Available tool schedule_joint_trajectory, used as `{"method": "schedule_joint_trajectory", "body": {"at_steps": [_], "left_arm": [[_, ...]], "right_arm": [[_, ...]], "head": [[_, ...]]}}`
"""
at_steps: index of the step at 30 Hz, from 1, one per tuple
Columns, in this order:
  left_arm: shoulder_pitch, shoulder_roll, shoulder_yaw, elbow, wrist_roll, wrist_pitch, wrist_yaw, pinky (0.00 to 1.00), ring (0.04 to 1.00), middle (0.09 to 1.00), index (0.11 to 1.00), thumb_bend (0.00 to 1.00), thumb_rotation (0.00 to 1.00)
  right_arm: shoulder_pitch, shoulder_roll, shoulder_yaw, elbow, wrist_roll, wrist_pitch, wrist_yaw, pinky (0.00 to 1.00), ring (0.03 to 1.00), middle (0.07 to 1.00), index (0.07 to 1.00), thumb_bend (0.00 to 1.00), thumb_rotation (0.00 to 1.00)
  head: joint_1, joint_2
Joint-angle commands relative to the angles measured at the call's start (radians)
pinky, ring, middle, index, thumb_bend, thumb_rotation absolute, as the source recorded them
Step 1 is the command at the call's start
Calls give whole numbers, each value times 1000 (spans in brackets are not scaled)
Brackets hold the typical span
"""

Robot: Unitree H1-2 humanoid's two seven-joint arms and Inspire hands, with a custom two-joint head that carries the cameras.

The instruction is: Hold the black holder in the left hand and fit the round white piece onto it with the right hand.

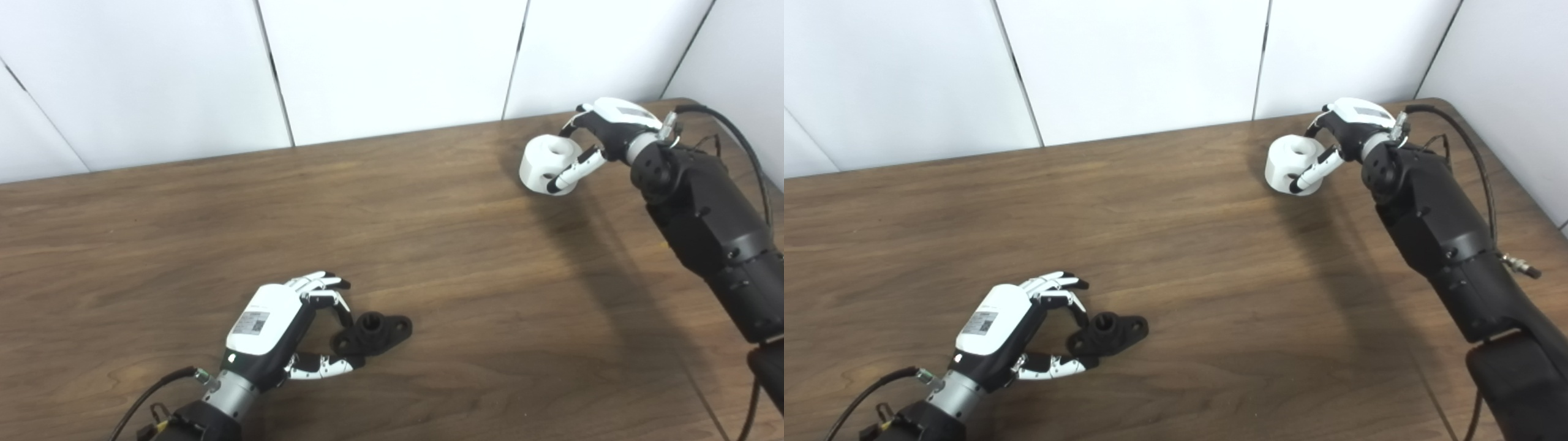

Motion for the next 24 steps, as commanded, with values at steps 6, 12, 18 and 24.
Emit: {"method": "schedule_joint_trajectory", "body": {"at_steps": [6,12,18,24], "left_arm": [[22,16,-19,39,31,38,-56,806,868,808,489,513,52],[23,14,-21,38,34,42,-59,800,869,808,489,513,52],[22,12,-23,39,38,44,-60,797,865,807,489,513,52],[22,9,-23,39,35,51,-66,818,871,810,489,513,52]], "right_arm": [[-38,-13,-29,-20,29,-45,-111,992,1000,921,620,916,259],[-42,-18,-26,-30,36,-44,-121,991,1000,913,618,924,271],[-47,-18,-23,-29,42,-42,-120,1000,1000,913,631,946,292],[-48,-20,-17,-25,45,-45,-120,995,1000,908,632,955,303]], "head": [[1,-3],[3,-3],[6,-4],[7,-4]]}}
